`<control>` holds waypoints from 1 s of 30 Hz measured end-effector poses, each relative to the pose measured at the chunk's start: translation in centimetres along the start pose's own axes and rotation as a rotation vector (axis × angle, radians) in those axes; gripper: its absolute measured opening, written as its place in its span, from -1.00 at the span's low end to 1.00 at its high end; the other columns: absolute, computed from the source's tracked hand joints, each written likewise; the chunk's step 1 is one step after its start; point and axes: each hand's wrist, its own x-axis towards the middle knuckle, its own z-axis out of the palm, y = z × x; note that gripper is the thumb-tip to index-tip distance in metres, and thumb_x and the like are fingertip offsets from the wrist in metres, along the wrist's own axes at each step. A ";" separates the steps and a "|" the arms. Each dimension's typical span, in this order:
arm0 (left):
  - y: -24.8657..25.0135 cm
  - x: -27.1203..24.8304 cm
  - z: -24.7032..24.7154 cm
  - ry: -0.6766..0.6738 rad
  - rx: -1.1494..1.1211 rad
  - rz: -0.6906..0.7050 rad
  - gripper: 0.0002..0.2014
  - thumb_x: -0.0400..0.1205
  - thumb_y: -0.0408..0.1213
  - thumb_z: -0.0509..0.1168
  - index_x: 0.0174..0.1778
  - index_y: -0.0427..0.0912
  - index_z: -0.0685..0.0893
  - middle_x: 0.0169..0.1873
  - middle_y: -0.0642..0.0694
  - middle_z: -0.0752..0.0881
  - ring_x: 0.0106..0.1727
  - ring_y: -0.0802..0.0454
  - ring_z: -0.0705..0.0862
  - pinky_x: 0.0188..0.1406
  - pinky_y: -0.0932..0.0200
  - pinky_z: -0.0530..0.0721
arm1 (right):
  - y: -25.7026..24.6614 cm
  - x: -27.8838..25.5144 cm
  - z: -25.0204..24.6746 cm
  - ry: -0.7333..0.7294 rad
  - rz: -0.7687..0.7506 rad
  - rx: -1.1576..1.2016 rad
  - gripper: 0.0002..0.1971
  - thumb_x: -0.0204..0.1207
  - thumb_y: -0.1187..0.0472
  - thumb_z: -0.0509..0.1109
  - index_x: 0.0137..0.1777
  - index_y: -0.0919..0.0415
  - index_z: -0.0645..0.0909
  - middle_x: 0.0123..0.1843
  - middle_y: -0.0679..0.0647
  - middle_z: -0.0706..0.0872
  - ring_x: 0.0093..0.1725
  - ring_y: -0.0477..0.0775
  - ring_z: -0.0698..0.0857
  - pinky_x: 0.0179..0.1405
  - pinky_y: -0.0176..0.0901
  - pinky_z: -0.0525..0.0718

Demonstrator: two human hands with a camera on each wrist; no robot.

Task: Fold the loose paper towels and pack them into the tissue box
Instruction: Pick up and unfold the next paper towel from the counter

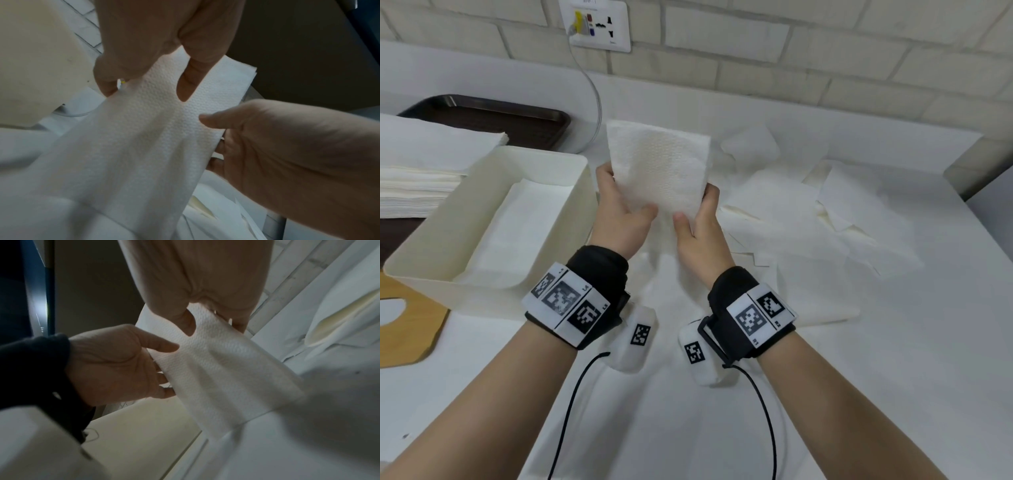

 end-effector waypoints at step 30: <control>0.4 0.5 -0.3 -0.047 0.034 0.197 -0.43 0.48 -0.72 0.15 0.32 -0.20 0.17 -0.01 0.20 0.41 0.05 0.33 0.50 0.05 0.56 0.52 | -2.7 1.3 -1.0 0.095 -0.247 0.087 -0.39 0.44 0.68 0.03 0.46 0.29 0.05 0.36 0.11 0.35 0.36 -0.06 0.44 0.38 -0.41 0.38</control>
